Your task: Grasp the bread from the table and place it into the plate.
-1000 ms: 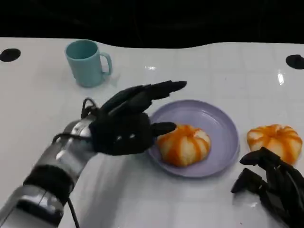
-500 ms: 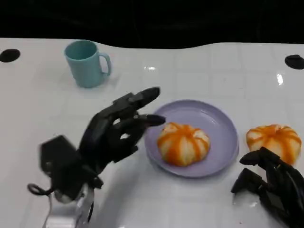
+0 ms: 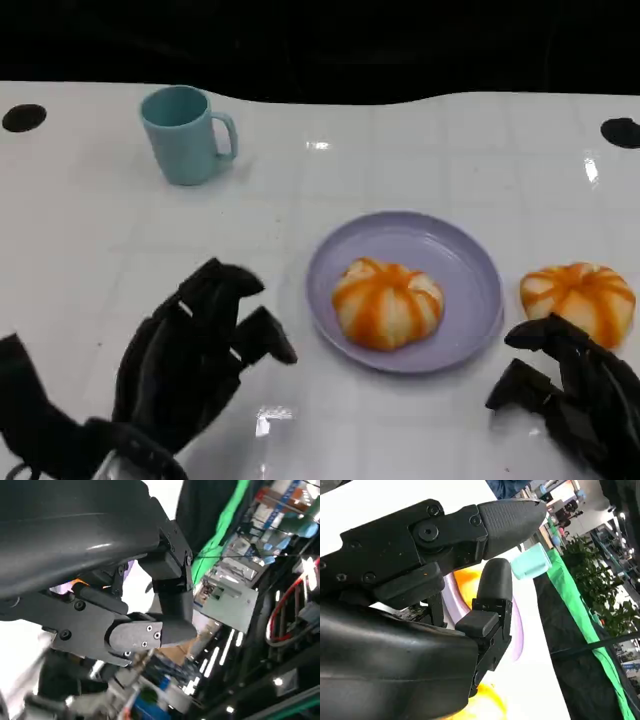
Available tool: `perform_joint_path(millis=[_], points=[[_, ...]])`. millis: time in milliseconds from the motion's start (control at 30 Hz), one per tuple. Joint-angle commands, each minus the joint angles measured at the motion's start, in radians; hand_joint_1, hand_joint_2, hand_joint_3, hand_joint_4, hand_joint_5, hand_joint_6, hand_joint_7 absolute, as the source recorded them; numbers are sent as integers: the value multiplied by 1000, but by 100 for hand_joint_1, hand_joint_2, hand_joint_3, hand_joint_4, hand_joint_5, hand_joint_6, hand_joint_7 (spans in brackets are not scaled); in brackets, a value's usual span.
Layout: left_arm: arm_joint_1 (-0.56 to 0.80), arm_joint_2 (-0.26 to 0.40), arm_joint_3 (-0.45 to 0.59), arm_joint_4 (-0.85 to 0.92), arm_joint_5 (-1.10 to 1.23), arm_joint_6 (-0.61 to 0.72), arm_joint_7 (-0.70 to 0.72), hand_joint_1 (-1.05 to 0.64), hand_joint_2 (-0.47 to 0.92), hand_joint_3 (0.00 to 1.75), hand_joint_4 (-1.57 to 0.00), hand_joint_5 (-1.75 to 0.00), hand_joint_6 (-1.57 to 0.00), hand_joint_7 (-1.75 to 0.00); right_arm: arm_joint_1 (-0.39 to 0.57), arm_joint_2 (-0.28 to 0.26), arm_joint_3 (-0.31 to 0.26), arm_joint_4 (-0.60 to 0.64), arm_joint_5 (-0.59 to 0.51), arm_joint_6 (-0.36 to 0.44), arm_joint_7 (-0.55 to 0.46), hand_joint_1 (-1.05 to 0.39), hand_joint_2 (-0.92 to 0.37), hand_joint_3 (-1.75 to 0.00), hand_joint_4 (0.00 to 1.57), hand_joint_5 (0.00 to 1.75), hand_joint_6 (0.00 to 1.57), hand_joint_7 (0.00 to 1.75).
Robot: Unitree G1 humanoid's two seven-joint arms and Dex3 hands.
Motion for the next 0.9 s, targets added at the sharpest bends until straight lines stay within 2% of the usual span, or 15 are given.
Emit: perform_joint_path(millis=[33,267,567,900], points=[[46,-2,30,-31,-42,77,14,-55,92,40,-81,-175,-61,-164,16,-5,-5,-20,10,20,-6,-54,-92,-18,65,157,64,122],[80,-30,55,-22,-34,89,-9,-53,92,42,-83,-175,-60,-174,23,-8,-4,-35,3,28,-9,-55,-92,-17,64,157,65,120],[78,-42,54,28,24,38,-48,-51,92,41,-82,-175,-61,-175,29,-17,2,-17,-16,-21,6,-57,-92,-22,67,155,64,118],[69,-39,58,43,27,44,-60,-52,92,39,-81,-175,-62,-175,21,-21,-4,6,-10,-35,26,-56,-92,-22,68,153,63,119]])
